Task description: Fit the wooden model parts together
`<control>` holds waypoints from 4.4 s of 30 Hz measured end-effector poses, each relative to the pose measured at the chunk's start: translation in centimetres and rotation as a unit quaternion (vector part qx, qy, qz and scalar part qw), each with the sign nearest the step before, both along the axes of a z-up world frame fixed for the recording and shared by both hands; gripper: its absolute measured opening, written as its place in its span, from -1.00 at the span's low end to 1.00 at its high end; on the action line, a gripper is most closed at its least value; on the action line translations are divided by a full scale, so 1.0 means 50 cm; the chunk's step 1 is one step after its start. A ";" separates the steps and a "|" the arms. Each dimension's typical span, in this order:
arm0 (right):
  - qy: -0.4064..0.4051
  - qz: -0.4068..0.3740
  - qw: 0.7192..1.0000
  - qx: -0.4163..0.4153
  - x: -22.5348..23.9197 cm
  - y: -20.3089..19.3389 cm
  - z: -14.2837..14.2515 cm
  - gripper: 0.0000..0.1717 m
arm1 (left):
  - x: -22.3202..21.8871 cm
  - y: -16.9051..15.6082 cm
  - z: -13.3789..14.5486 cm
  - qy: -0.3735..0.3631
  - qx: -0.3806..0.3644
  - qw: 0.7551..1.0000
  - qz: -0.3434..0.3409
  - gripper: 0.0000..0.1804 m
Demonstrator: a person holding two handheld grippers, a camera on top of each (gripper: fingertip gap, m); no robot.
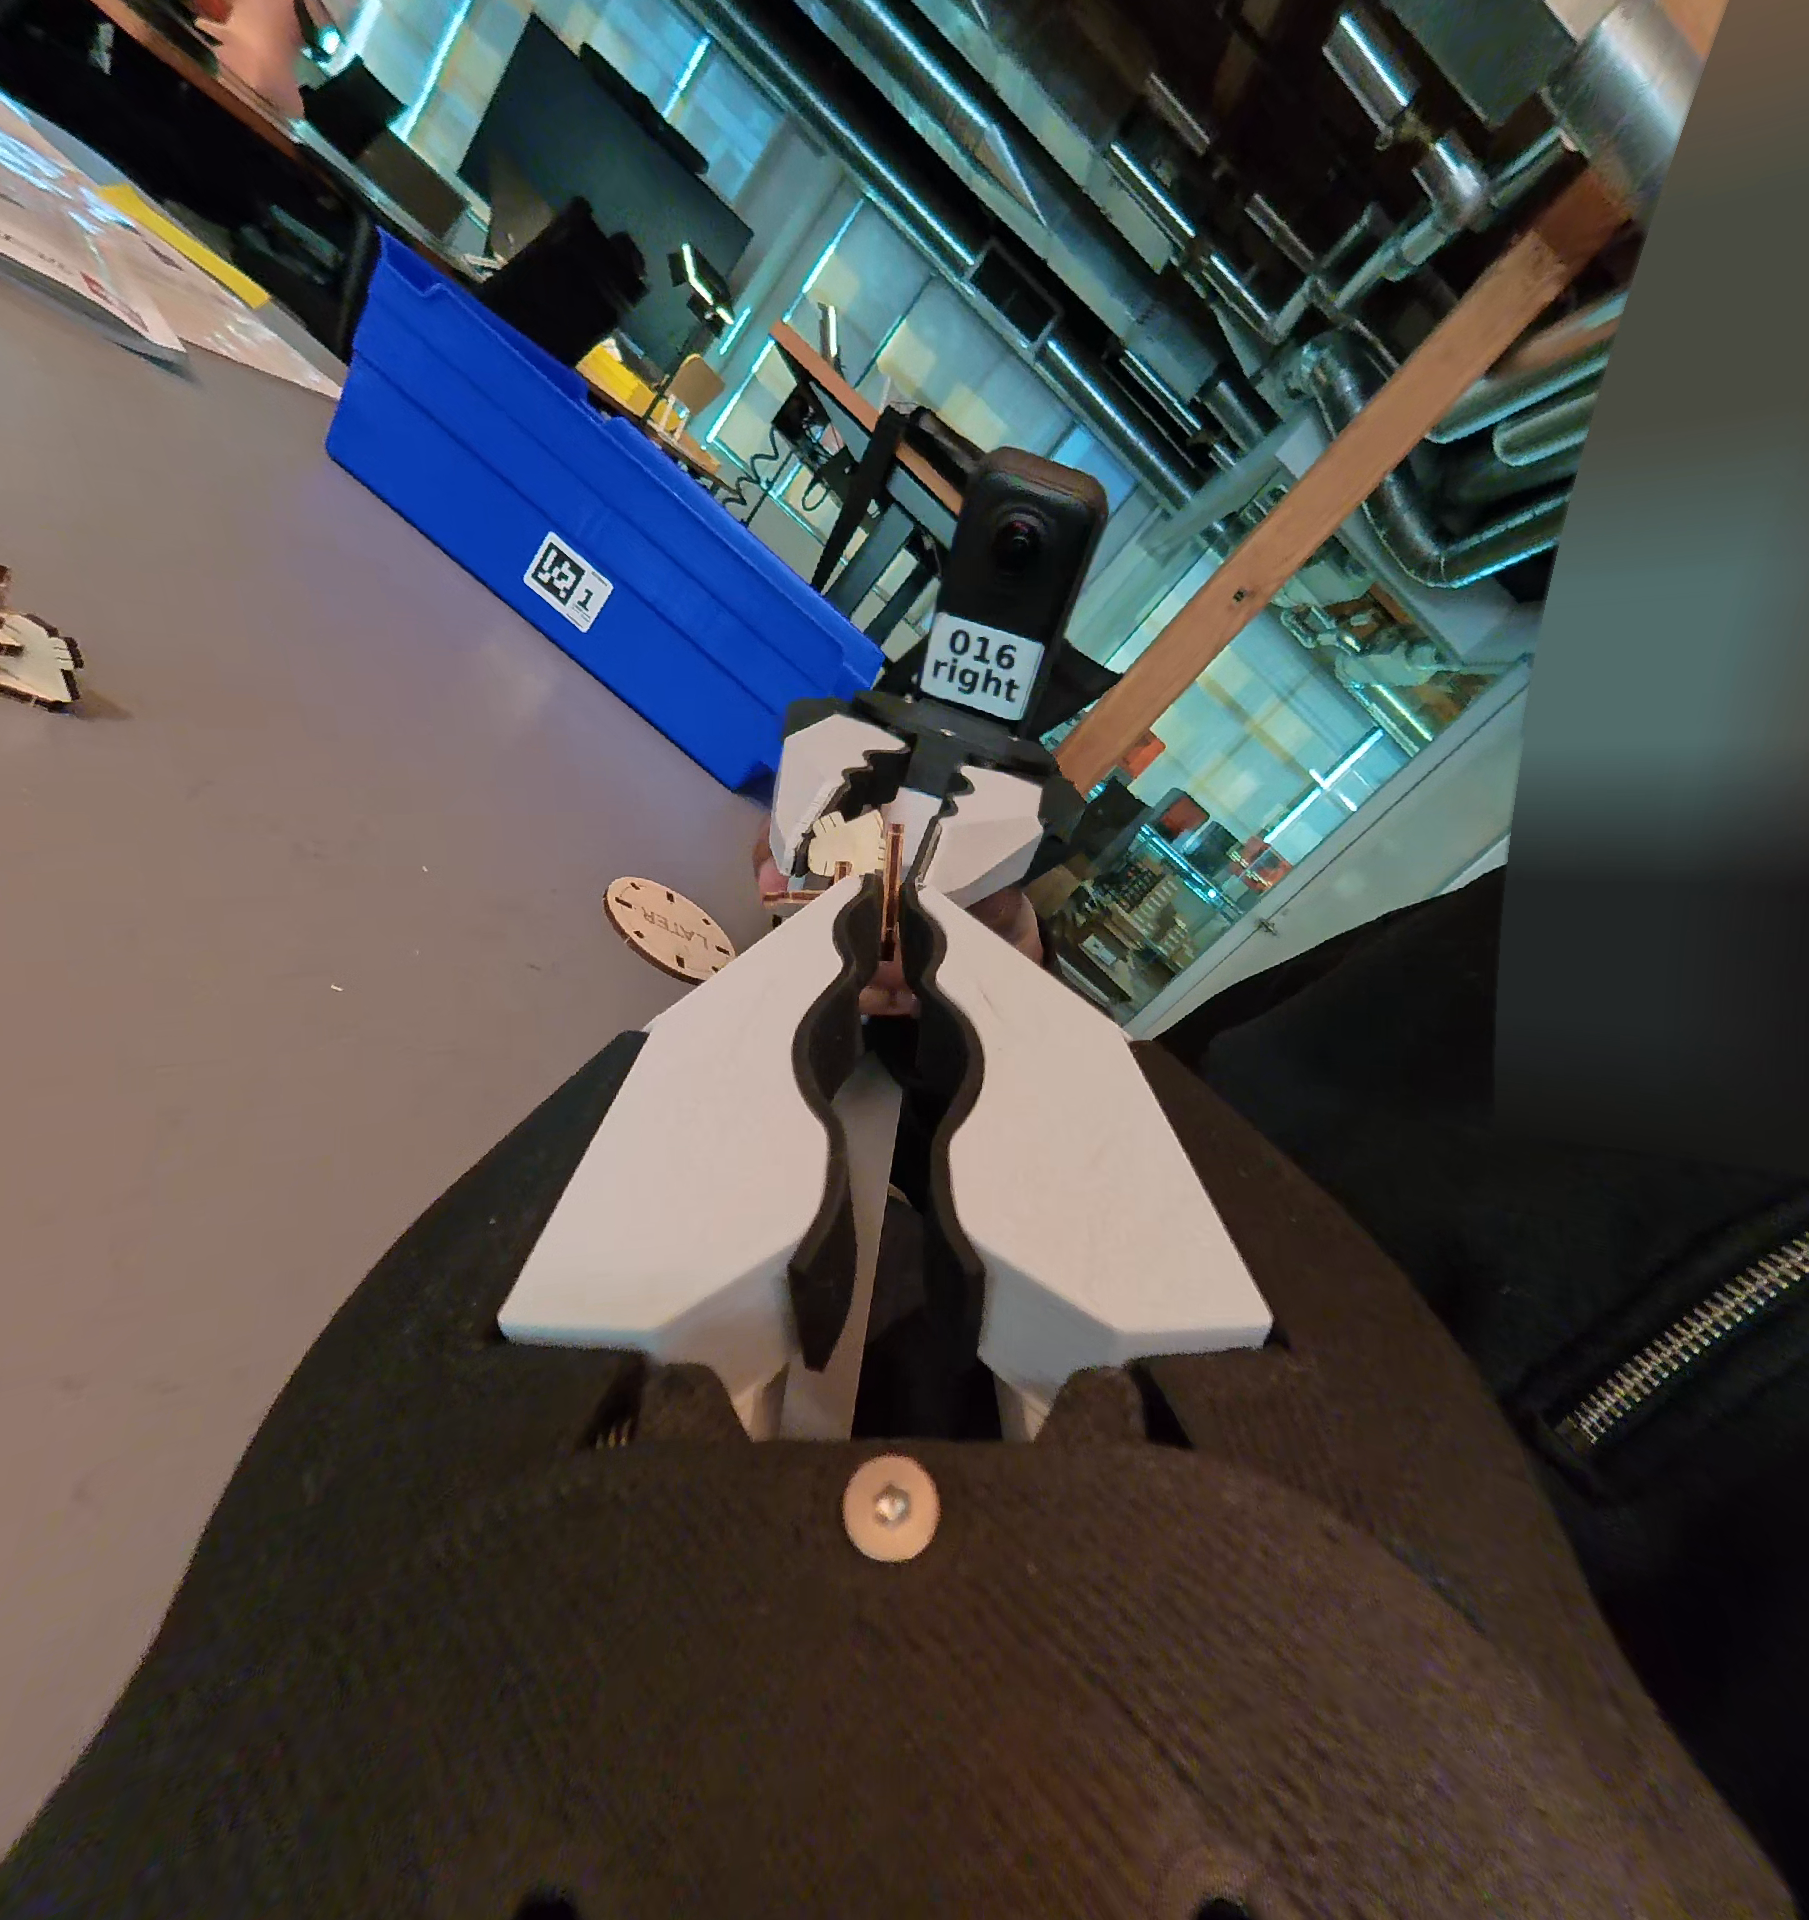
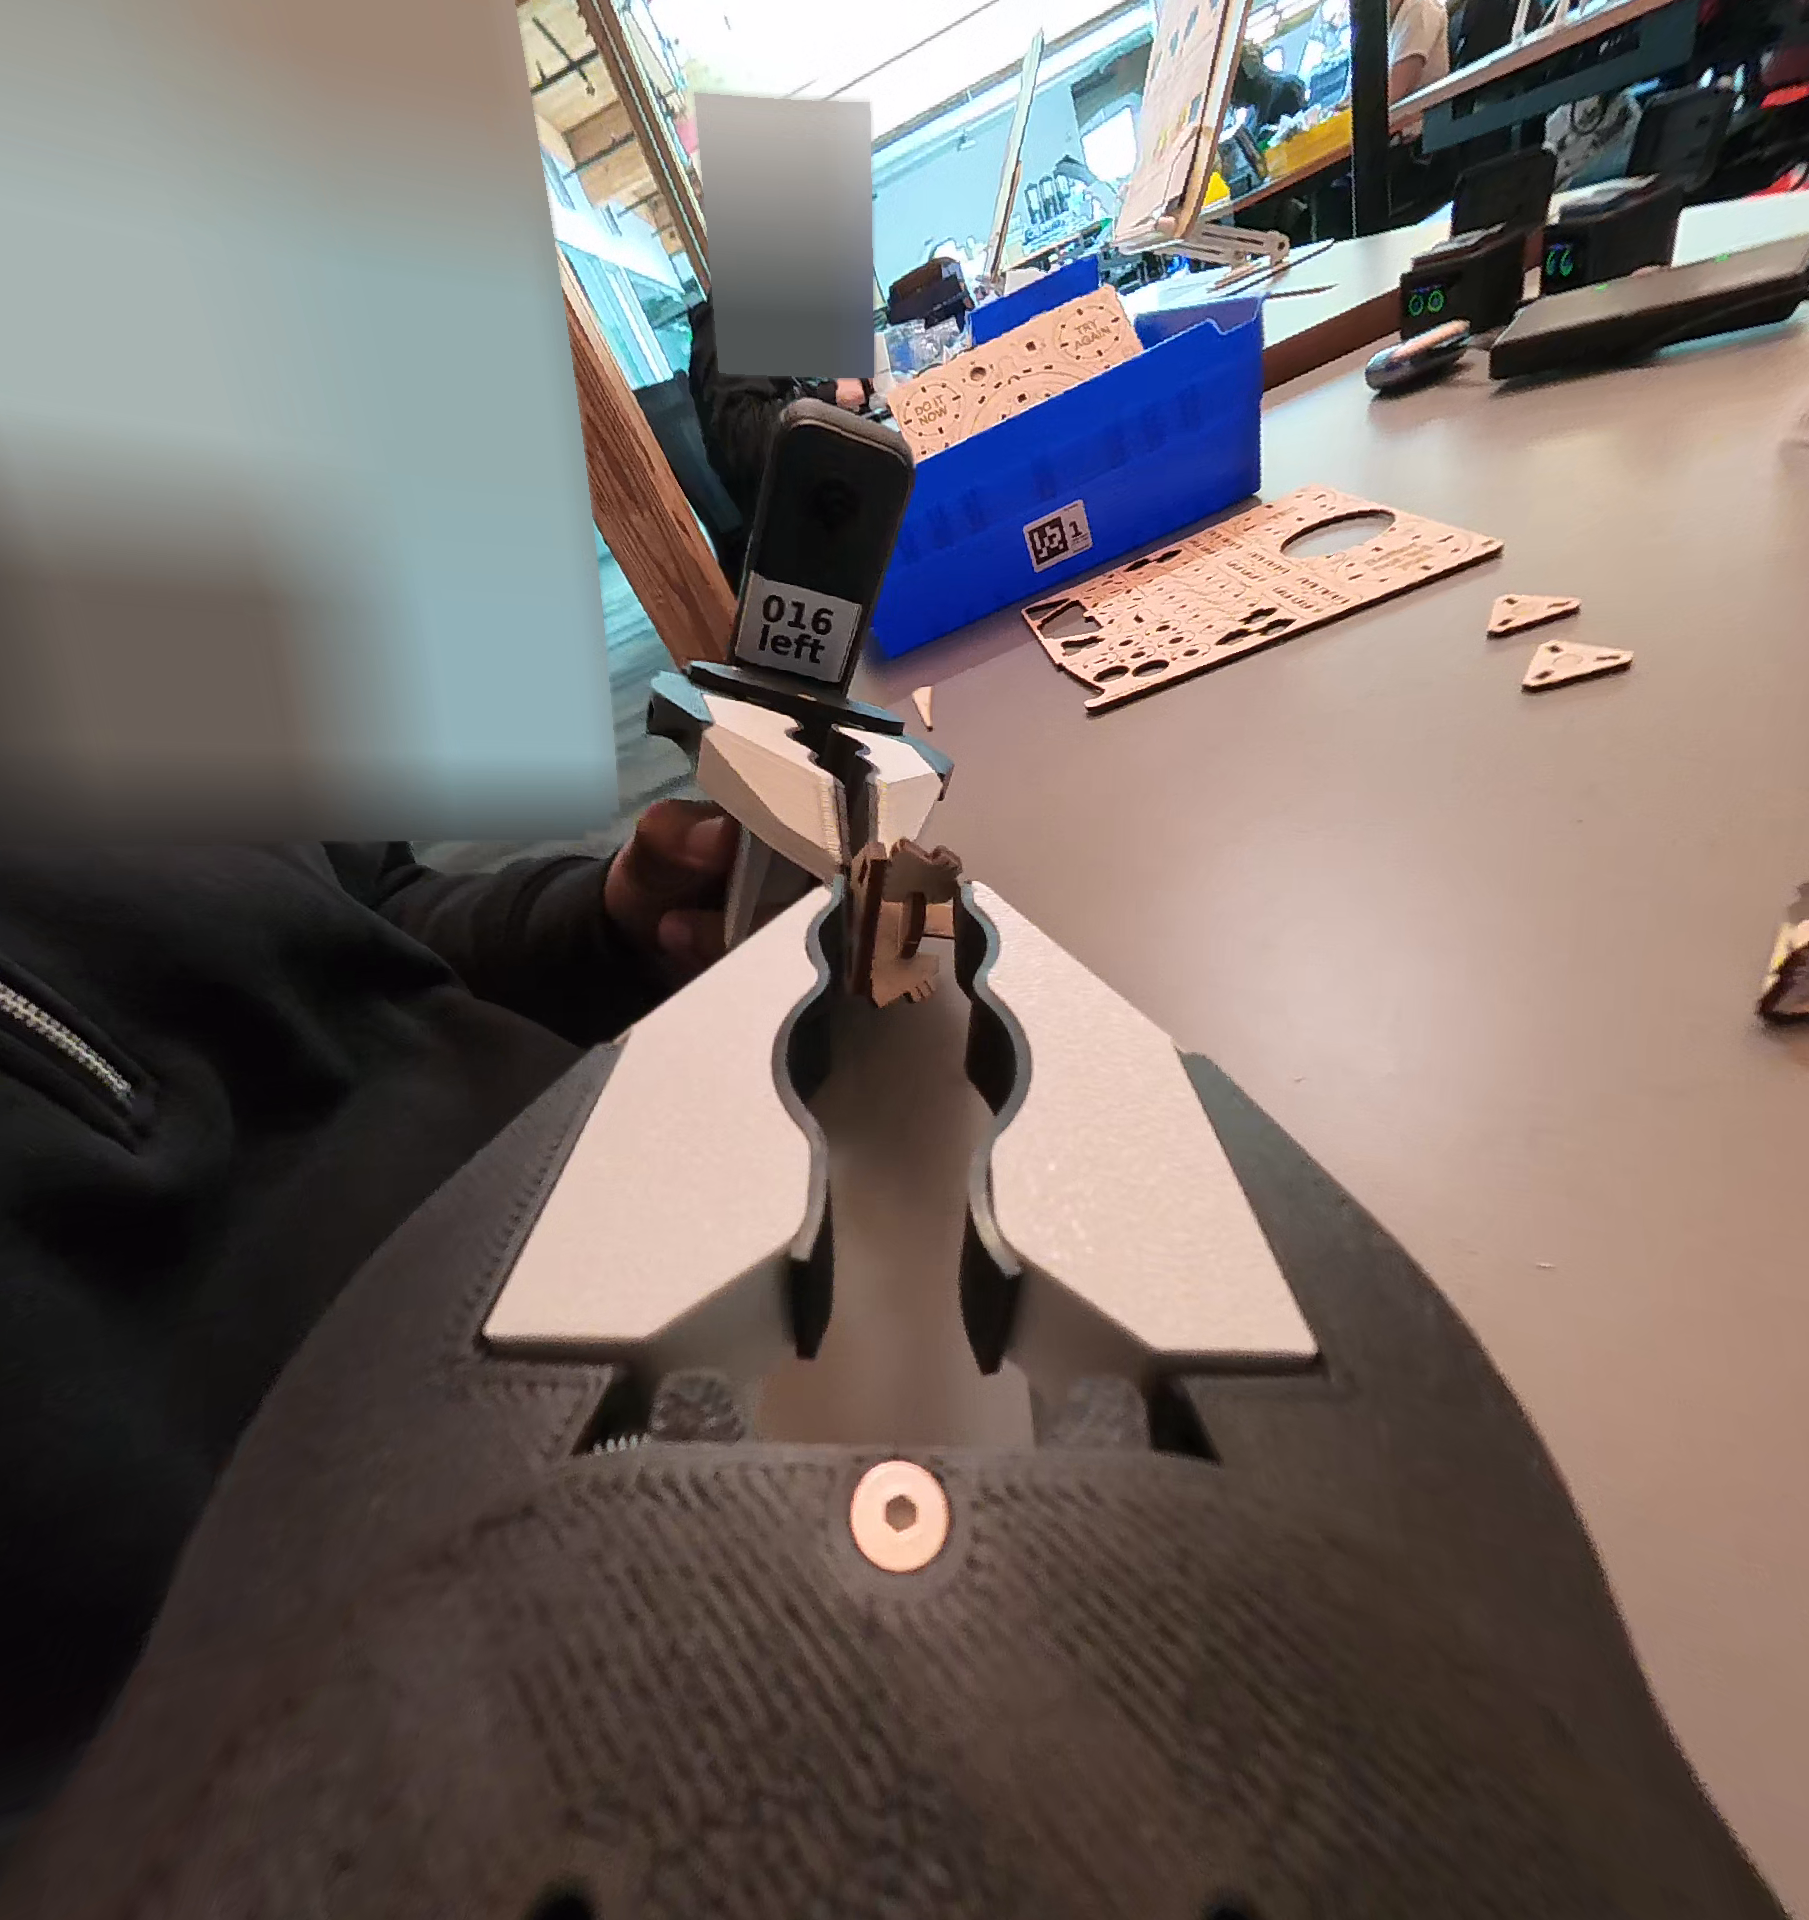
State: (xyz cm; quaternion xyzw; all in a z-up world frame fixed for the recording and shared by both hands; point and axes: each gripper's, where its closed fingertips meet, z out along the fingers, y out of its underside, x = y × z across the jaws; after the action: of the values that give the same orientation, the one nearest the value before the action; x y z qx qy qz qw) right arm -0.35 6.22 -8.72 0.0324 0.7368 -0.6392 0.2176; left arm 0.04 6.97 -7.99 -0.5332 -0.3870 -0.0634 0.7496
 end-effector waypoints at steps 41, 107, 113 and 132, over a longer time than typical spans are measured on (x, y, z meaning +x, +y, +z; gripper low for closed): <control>0.520 -0.060 0.829 0.194 -0.005 0.040 -0.113 -0.54 | -0.002 -0.010 -0.170 -0.113 -0.316 0.941 0.043 -0.92; 0.149 -0.109 0.948 0.261 -0.048 0.020 -0.164 -1.00 | -0.006 0.000 -0.188 -0.068 -0.434 0.898 0.029 -0.89; 0.180 -0.115 0.937 0.275 -0.030 0.022 -0.173 -1.00 | -0.015 -0.033 -0.189 -0.069 -0.458 0.884 0.064 -0.83; 0.203 -0.114 0.946 0.227 -0.030 0.014 -0.139 -1.00 | 0.002 0.013 -0.191 -0.038 -0.456 0.888 0.039 -0.60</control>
State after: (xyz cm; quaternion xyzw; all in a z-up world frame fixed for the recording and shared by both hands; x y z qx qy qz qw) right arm -1.87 6.90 -15.67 0.0340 0.8826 -0.4683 -0.0238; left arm 0.15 7.61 -17.54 -0.7980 -0.4218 0.1288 0.4108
